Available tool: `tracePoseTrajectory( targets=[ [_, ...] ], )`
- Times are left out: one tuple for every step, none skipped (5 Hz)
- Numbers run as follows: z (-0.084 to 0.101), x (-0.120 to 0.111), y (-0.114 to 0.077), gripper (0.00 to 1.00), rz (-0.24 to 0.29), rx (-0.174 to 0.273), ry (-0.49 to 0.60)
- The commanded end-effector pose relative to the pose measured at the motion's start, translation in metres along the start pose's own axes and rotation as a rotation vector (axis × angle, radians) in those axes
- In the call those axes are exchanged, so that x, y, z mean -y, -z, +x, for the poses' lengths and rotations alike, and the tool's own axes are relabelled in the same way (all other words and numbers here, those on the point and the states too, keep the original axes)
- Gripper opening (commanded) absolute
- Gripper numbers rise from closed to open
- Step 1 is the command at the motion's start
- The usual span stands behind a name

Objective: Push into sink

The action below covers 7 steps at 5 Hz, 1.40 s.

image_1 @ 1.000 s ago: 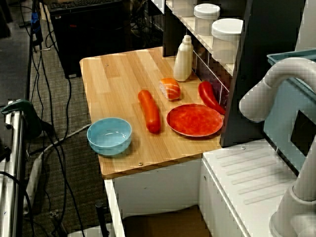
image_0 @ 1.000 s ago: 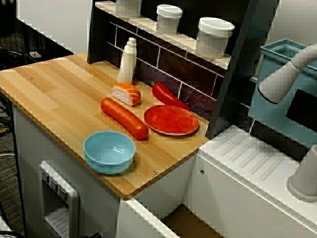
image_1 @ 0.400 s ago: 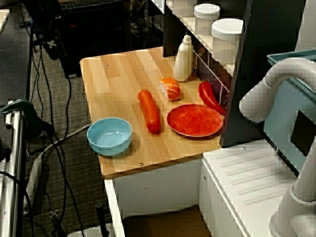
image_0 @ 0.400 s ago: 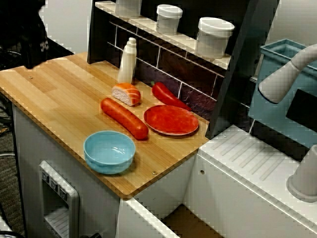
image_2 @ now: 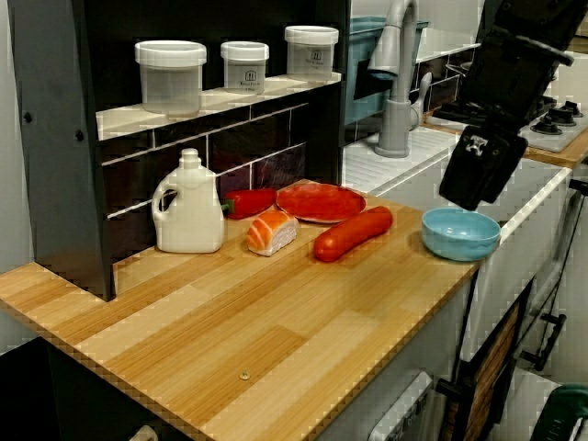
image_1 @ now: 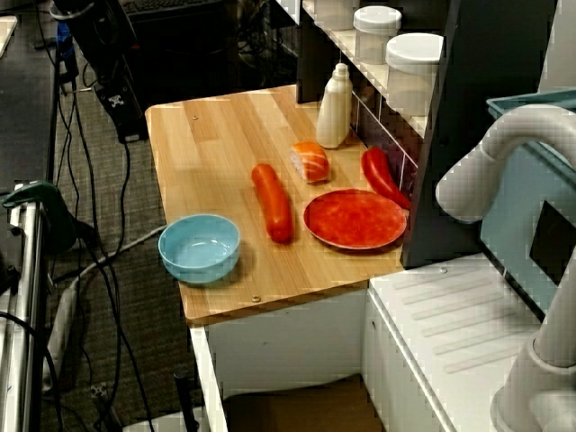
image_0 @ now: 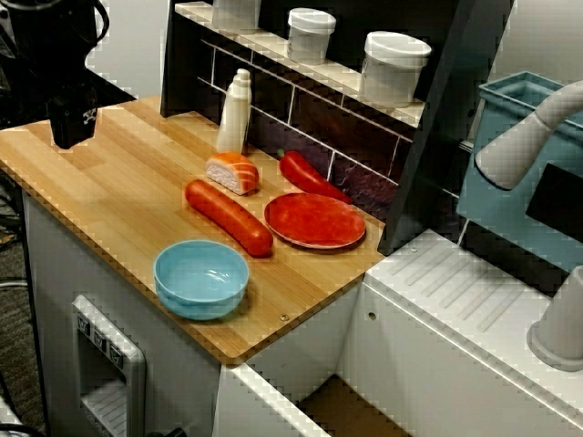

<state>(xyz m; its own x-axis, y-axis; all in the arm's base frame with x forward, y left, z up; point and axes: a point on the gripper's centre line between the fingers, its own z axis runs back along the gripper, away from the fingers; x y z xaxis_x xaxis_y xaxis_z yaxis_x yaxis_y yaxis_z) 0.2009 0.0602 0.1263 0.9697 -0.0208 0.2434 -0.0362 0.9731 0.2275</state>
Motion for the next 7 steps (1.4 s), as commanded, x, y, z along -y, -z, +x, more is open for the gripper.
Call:
tracePoseTrajectory(
  targets=[
    [-0.011, 0.013, 0.013, 1.00, -0.034, -0.074, 0.106],
    [-0.025, 0.028, 0.016, 1.00, -0.054, -0.115, 0.160],
    [-0.035, 0.036, 0.018, 1.00, -0.061, -0.137, 0.183],
    [-0.035, 0.042, 0.025, 1.00, -0.047, -0.153, 0.197],
    [-0.031, 0.047, 0.026, 1.00, -0.050, -0.156, 0.202],
    [-0.025, 0.048, 0.023, 1.00, -0.055, -0.159, 0.199],
    [-0.015, 0.051, 0.024, 1.00, -0.053, -0.167, 0.197]
  ],
)
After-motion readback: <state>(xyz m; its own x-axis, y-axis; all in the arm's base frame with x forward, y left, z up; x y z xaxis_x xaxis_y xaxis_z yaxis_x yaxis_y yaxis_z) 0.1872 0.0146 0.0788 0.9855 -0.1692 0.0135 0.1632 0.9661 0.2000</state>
